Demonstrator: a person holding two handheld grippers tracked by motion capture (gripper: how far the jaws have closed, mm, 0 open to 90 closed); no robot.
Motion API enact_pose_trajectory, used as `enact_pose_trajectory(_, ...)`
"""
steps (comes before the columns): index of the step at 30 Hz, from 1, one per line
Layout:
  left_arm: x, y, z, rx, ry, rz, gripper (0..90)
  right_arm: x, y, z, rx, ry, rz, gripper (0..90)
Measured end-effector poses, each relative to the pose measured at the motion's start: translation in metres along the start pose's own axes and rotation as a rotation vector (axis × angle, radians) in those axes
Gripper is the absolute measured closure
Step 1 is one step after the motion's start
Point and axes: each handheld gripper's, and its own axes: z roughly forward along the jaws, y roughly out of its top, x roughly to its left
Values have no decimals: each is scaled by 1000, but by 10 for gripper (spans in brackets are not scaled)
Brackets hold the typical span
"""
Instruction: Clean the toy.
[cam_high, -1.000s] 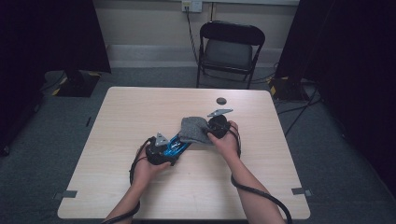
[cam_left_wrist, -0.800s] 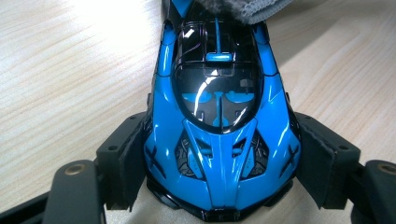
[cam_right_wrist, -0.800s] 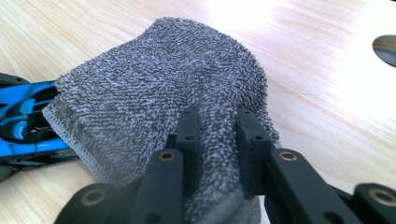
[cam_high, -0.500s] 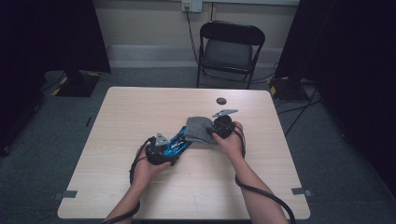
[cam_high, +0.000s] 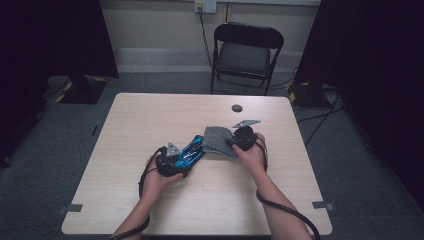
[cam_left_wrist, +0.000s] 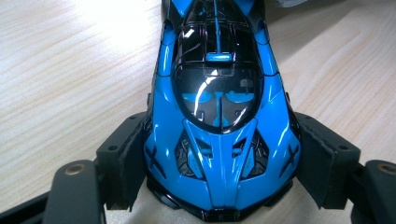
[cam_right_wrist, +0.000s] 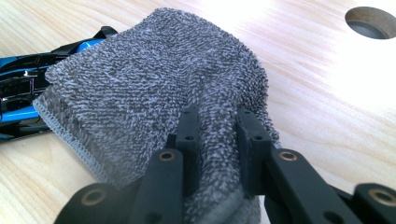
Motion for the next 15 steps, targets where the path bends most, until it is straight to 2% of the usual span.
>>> enact_pose_trajectory(15,0,0,0,0,0,1,260,-13,-12,-10,-5,-15,10,737)
